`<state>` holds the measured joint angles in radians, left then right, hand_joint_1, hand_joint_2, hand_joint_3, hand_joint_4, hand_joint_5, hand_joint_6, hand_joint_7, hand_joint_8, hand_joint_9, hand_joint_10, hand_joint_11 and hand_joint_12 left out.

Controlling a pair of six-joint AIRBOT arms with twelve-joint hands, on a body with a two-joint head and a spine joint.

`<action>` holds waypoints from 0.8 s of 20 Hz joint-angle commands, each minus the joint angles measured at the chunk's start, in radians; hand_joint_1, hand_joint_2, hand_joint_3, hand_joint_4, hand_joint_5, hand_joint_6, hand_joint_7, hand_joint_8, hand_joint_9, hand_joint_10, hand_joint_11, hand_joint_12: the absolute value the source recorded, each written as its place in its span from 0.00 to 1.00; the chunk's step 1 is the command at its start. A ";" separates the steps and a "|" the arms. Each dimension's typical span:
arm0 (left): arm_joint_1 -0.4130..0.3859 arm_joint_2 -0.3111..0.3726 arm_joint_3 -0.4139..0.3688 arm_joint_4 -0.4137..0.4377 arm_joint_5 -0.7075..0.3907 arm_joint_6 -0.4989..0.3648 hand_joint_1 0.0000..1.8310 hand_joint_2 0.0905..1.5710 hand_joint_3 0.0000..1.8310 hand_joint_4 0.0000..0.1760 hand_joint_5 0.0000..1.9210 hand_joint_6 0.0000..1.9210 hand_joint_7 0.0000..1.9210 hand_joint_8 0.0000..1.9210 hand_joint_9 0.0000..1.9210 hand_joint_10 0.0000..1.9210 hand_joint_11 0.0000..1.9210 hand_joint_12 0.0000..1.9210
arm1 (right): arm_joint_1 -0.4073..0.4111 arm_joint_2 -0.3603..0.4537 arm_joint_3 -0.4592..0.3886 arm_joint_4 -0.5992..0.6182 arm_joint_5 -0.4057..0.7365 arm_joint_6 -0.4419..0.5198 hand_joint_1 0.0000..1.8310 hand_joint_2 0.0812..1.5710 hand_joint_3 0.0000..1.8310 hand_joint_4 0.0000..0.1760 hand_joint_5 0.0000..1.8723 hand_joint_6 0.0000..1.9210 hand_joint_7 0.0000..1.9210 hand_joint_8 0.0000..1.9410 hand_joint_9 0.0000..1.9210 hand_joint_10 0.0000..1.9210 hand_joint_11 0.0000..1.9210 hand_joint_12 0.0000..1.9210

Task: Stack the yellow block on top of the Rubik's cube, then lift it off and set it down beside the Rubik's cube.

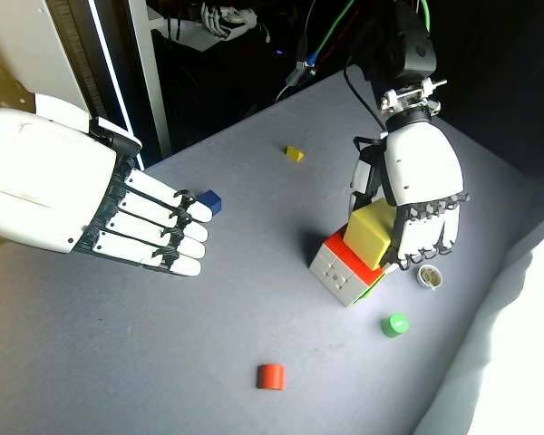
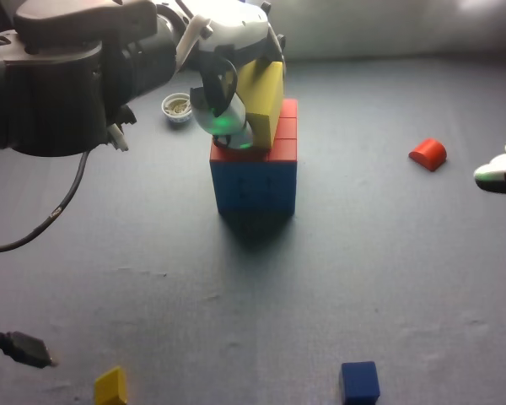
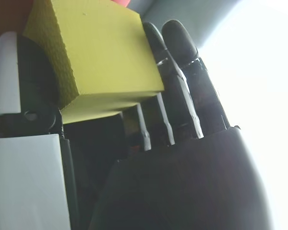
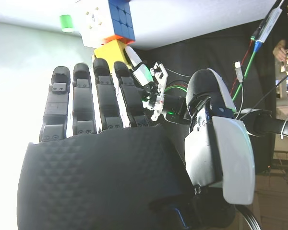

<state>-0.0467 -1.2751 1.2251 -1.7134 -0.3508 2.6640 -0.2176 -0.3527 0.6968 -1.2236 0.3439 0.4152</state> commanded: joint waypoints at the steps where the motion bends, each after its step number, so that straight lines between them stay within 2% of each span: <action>1: -0.007 0.005 -0.002 0.022 0.001 0.001 0.40 0.68 0.00 0.00 0.20 0.00 0.27 0.00 0.25 0.04 0.02 0.55 | 0.013 0.012 0.002 0.034 0.038 0.003 0.00 0.79 0.00 0.00 0.04 0.00 0.05 0.00 0.02 0.00 0.00 0.00; 2: -0.008 0.005 -0.002 0.022 0.000 0.001 0.33 0.67 0.00 0.00 0.14 0.00 0.21 0.00 0.21 0.01 0.00 0.50 | 0.013 0.012 0.002 0.034 0.038 0.003 0.00 0.79 0.00 0.00 0.04 0.01 0.05 0.01 0.02 0.00 0.00 0.00; 4: -0.009 0.005 -0.002 0.022 0.000 0.001 0.27 0.63 0.00 0.00 0.09 0.00 0.15 0.00 0.17 0.00 0.00 0.42 | 0.013 0.012 0.002 0.034 0.038 0.003 0.00 0.80 0.00 0.00 0.05 0.01 0.05 0.01 0.02 0.01 0.00 0.00; 6: -0.010 0.005 -0.003 0.022 0.000 0.001 0.27 0.60 0.00 0.00 0.06 0.00 0.11 0.00 0.13 0.00 0.00 0.34 | 0.014 0.012 0.002 0.034 0.038 0.003 0.00 0.80 0.00 0.00 0.04 0.00 0.05 0.00 0.02 0.00 0.00 0.00; 11: -0.010 0.005 -0.005 0.021 0.000 0.001 0.24 0.60 0.00 0.00 0.03 0.00 0.07 0.00 0.08 0.00 0.00 0.23 | 0.015 0.012 0.002 0.035 0.036 0.003 0.00 0.80 0.00 0.00 0.04 0.00 0.04 0.00 0.02 0.00 0.00 0.00; 12: -0.011 0.006 -0.005 0.020 0.000 0.001 0.23 0.59 0.00 0.00 0.01 0.00 0.04 0.00 0.06 0.00 0.00 0.17 | 0.015 0.012 0.002 0.035 0.027 0.004 0.00 0.80 0.00 0.00 0.04 0.00 0.05 0.00 0.02 0.00 0.00 0.00; 13: -0.011 0.006 -0.006 0.019 0.000 0.001 0.23 0.59 0.00 0.00 0.01 0.00 0.04 0.00 0.06 0.00 0.00 0.18 | 0.015 0.012 0.002 0.035 0.012 0.007 0.00 0.80 0.00 0.00 0.04 0.00 0.05 0.00 0.02 0.00 0.00 0.00; 14: -0.011 0.007 -0.006 0.018 0.000 0.001 0.23 0.57 0.00 0.00 0.03 0.00 0.07 0.00 0.08 0.00 0.00 0.24 | 0.015 0.012 0.002 0.035 -0.008 0.012 0.00 0.80 0.00 0.00 0.04 0.00 0.05 0.00 0.02 0.00 0.00 0.00; 16: -0.011 0.012 -0.008 0.017 0.000 0.002 0.18 0.55 0.00 0.00 0.02 0.00 0.05 0.00 0.06 0.00 0.00 0.20 | 0.025 0.011 0.004 0.034 -0.017 0.013 0.00 0.80 0.00 0.00 0.04 0.00 0.05 0.00 0.02 0.00 0.00 0.00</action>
<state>-0.0467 -1.2785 1.2179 -1.7237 -0.3550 2.6667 -0.2028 -0.3527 0.6983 -1.2232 0.2939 0.4198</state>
